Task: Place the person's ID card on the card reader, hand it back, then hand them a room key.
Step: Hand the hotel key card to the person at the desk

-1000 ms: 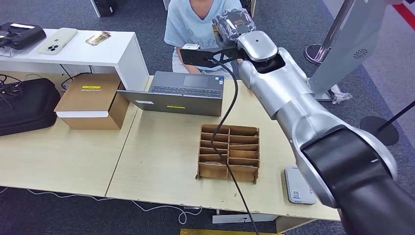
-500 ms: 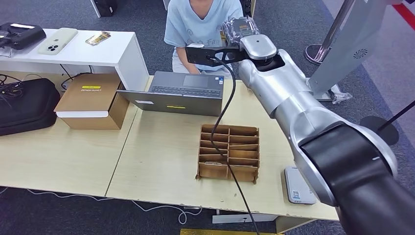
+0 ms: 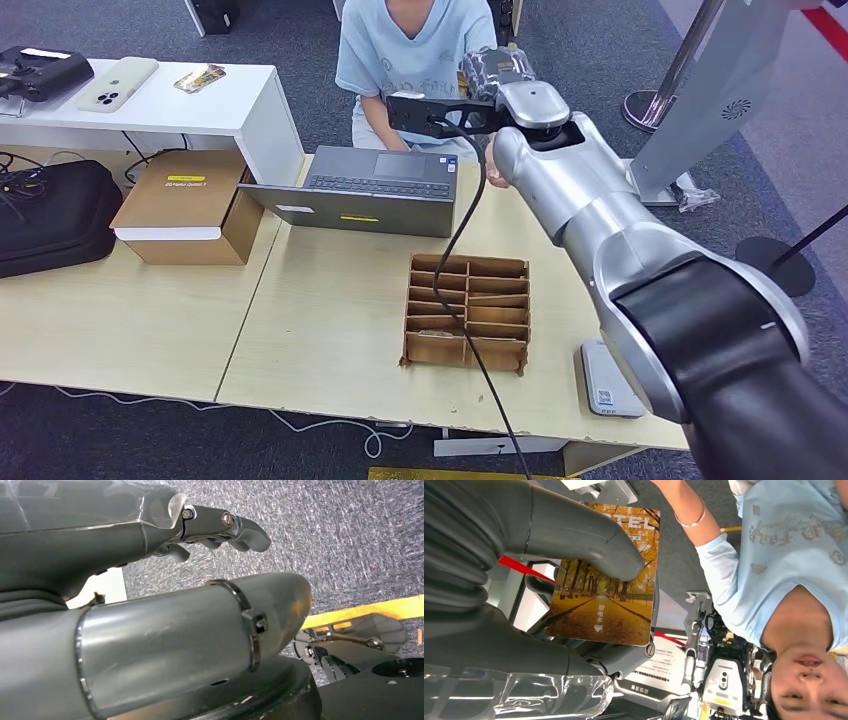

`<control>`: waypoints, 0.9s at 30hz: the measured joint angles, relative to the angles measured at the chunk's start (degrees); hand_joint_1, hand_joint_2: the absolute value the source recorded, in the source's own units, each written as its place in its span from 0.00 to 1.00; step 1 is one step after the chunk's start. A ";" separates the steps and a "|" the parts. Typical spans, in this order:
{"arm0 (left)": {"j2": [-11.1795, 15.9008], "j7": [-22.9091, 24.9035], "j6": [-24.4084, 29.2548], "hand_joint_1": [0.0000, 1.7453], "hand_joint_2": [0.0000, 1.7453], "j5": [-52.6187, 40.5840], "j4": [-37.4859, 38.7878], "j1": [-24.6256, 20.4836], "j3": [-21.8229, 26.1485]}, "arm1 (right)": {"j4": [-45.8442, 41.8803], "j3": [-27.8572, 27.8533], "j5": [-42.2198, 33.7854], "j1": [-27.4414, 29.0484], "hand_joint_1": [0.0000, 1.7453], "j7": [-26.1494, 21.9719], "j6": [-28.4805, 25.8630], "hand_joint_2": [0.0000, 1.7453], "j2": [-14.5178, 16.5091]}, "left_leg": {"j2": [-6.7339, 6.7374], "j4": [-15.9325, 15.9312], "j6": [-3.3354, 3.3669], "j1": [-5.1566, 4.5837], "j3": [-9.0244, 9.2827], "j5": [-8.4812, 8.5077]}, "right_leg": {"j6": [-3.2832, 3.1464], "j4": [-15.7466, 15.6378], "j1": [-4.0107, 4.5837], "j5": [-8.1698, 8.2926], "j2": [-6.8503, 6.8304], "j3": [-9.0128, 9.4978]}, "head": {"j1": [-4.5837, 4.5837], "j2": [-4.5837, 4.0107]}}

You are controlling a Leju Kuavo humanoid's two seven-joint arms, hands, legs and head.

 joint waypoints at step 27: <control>-0.20 0.00 -0.23 0.00 0.00 -0.86 0.01 -0.03 -0.30 | 0.04 -0.42 1.10 0.99 1.00 -0.61 -0.56 1.00 -0.33 | 0.00 0.01 0.00 0.00 0.00 0.00 | 0.00 0.00 0.00 0.00 0.02 -0.02 | 0.00 0.00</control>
